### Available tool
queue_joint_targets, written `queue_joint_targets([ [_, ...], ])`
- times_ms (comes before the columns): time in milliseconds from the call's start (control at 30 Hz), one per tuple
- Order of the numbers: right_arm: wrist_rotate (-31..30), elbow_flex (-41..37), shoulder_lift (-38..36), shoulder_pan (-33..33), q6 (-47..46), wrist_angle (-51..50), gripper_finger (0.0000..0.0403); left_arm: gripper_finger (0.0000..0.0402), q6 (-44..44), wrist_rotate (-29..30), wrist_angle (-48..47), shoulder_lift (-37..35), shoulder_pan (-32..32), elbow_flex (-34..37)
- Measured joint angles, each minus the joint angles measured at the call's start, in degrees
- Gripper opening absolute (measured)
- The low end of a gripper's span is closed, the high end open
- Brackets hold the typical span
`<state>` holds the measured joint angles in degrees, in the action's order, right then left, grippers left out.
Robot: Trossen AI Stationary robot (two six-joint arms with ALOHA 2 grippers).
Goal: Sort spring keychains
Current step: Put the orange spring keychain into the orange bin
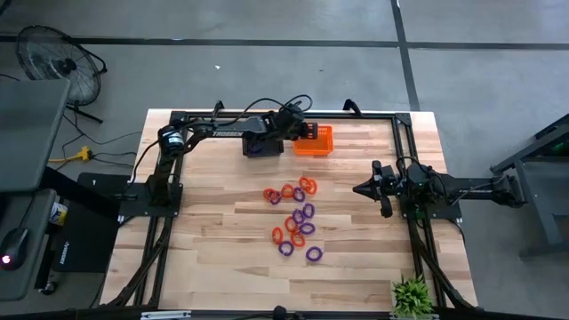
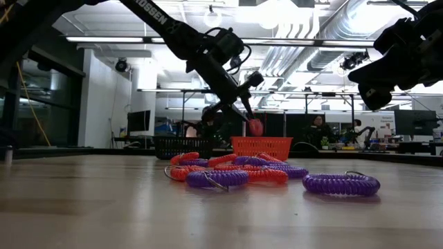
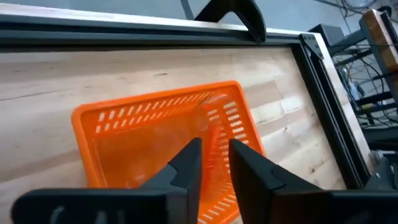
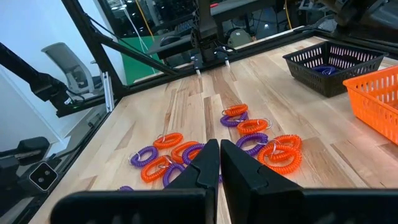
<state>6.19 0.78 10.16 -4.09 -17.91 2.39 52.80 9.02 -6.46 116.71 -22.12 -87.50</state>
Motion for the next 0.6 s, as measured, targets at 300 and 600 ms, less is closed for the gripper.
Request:
queue_joint_targets([
  [300,0.0,0.0,0.0,0.0,0.0,0.0,0.0011,0.0100,-0.4,-1.3,1.1,0.0,0.0,0.0],
  [600,0.0,0.0,0.0,0.0,0.0,0.0,0.0011,0.0046,-2.2,-9.9,0.6,-1.6,0.6,0.0],
])
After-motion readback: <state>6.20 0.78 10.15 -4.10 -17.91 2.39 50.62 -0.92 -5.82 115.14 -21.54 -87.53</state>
